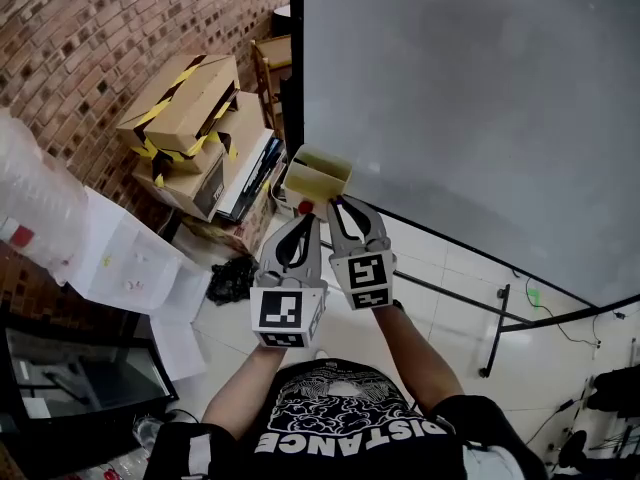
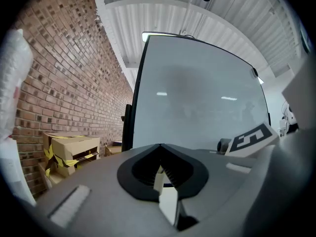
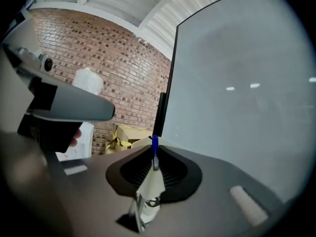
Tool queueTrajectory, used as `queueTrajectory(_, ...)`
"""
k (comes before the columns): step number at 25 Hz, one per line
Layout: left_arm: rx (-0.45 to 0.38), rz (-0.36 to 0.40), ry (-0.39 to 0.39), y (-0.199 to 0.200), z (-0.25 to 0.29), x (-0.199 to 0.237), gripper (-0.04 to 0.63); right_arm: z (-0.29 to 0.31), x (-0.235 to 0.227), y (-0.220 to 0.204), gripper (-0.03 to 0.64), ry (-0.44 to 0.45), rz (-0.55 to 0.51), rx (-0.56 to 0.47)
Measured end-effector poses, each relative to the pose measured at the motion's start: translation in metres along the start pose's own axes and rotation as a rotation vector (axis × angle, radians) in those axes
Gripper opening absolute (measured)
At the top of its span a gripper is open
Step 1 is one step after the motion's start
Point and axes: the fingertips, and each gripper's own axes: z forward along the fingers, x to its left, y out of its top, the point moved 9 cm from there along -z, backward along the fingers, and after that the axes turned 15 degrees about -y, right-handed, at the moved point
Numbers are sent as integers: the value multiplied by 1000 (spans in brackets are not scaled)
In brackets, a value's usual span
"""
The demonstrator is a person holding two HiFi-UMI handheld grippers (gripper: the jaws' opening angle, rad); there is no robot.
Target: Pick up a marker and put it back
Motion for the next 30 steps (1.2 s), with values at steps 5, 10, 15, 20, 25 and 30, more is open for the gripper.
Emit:
queueTrajectory(5,-19,5,2,6,-2,-1,5,1,2,-7,38,-2,-7,11)
queueTrajectory(10,-25,6,1,9,-7,-5,5,0,5,-12,37,3,-17,32)
queueTrajectory(15,-21,8,5,9,-14,-8,5,-2,9,-13,38,9,-18,31)
queueTrajectory(20,-20,3,8,7,-20,-11,5,-9,11,-10,38,12,-6,46)
queueTrajectory(25,-21,-6,16,8,-24,-17,5,-17,6,-5,37,7,-14,32)
queueTrajectory(30,-23,-17,33,7,-31,-24,5,-34,3,3,38,13,5,22)
